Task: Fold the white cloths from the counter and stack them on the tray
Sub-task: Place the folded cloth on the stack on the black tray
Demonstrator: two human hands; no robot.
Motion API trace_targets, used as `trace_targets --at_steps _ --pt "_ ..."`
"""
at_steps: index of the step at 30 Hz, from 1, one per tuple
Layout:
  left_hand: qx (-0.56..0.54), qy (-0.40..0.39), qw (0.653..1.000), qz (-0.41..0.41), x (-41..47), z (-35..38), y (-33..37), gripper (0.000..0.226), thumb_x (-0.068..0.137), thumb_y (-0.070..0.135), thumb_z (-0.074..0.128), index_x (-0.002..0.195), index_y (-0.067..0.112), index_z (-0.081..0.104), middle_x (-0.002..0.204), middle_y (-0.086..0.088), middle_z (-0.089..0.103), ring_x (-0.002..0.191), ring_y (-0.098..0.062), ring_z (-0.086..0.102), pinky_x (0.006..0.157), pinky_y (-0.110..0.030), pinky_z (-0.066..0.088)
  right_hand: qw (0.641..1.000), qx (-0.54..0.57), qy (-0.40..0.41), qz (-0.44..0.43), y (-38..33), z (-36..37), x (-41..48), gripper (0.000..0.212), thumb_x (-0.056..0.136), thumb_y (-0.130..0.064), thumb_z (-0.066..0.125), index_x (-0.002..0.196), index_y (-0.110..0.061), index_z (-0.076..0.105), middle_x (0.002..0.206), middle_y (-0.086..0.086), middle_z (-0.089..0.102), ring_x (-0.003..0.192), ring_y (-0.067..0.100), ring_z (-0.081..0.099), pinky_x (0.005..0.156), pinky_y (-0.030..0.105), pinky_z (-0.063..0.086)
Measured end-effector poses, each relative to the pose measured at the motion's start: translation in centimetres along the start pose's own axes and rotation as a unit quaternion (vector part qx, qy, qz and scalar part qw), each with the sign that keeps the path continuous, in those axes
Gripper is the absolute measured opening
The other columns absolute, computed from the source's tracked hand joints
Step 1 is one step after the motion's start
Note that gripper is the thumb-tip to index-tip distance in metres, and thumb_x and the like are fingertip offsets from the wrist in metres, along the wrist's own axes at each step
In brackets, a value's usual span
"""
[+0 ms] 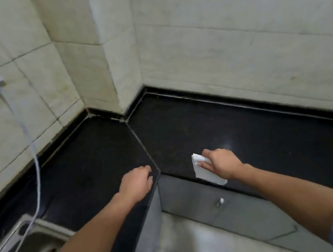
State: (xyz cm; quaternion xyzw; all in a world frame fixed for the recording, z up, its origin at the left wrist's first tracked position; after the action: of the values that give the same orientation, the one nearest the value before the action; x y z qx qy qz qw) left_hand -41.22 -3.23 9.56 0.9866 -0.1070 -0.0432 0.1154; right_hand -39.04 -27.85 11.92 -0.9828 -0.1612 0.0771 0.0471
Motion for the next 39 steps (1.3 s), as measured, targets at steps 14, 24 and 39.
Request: trace_targets --at_steps 14,24,39 --pt "0.025 -0.019 0.962 0.271 1.4 6.7 44.5 0.026 0.092 0.032 0.048 0.114 0.019 0.056 0.112 -0.003 0.064 0.103 -0.028 0.060 0.079 -0.036 0.047 0.962 0.008 0.067 0.264 30.6 -1.6 -33.8 0.035 0.093 -0.051 0.045 0.103 -0.018 0.051 0.098 0.008 0.065 0.091 0.032 0.061 0.067 0.036 0.041" --pt "0.027 -0.049 0.889 0.454 -3.1 11.8 74.0 0.026 0.093 0.034 0.047 0.113 0.019 0.055 0.113 -0.002 0.063 0.102 -0.027 0.059 0.079 -0.036 0.047 0.896 0.036 0.108 0.430 46.6 -1.6 -57.6 0.032 0.092 -0.048 0.048 0.103 -0.018 0.051 0.097 0.011 0.065 0.093 0.034 0.061 0.066 0.037 0.039" --pt "0.024 -0.040 0.830 0.555 5.2 16.7 106.8 0.022 0.091 0.033 0.049 0.108 0.019 0.056 0.107 -0.003 0.064 0.100 -0.027 0.060 0.074 -0.037 0.047 0.845 0.046 0.172 0.505 74.0 -8.6 -69.1 0.017 0.085 -0.037 0.050 0.094 -0.024 0.052 0.089 0.006 0.064 0.083 0.031 0.061 0.066 0.039 0.049"
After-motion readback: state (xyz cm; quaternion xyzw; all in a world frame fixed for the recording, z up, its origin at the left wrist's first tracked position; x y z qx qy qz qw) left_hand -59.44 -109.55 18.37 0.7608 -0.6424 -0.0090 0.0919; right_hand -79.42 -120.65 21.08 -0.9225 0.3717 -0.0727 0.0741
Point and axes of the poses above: each hand's wrist, its own x-axis towards the middle knuckle, its own z-axis out of the palm, y = z × x, the point moved 9 cm from there along x, towards the middle knuckle
